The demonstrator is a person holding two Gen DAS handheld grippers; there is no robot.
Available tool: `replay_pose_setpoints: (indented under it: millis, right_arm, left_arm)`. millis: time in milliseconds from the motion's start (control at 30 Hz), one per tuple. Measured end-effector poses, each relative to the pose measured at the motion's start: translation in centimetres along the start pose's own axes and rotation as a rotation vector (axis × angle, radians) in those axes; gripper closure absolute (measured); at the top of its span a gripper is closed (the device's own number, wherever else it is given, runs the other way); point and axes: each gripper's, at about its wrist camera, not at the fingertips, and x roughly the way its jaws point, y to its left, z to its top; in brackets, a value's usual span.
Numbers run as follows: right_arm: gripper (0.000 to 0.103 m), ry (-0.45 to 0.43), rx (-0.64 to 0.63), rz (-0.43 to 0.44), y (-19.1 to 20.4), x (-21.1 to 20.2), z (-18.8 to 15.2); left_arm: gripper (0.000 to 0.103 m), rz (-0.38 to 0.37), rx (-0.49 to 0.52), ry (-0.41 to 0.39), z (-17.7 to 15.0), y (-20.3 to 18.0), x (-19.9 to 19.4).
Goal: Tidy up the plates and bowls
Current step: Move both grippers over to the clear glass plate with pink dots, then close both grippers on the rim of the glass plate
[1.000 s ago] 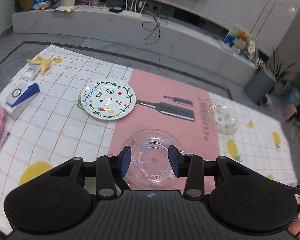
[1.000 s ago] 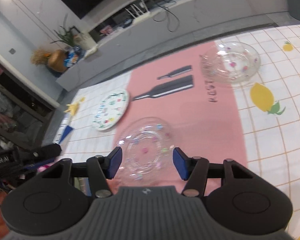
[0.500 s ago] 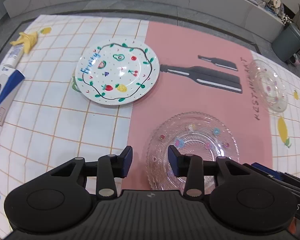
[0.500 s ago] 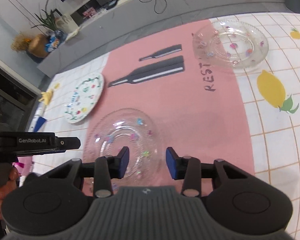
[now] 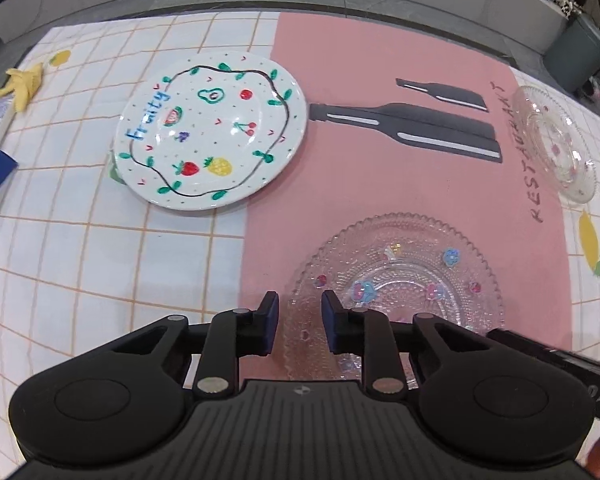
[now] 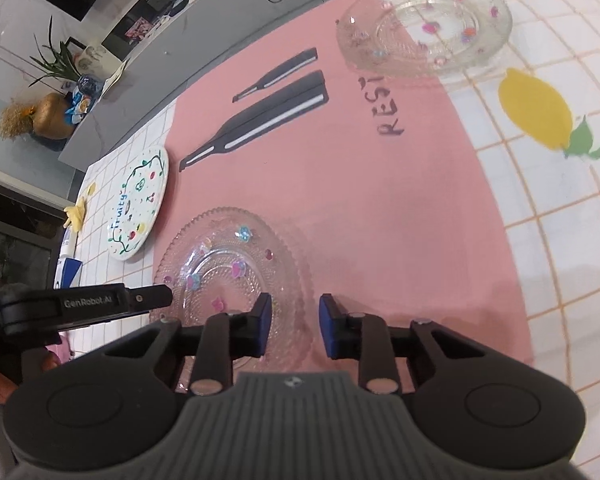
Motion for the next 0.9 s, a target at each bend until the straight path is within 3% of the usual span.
replay_pose_setpoints:
  millis: [433,900]
  right_arm:
    - [0.096,-0.007,0.055,0.023,-0.2,0.6,-0.2]
    - [0.096,-0.022,0.113,-0.034,-1.5,-2.0,0.2]
  left_arm:
    - [0.081,0.015,-0.011,0.000,0.1,-0.3,0.0]
    - [0.082,0.023,0.027,-0.005,-1.3,-3.8,-2.2]
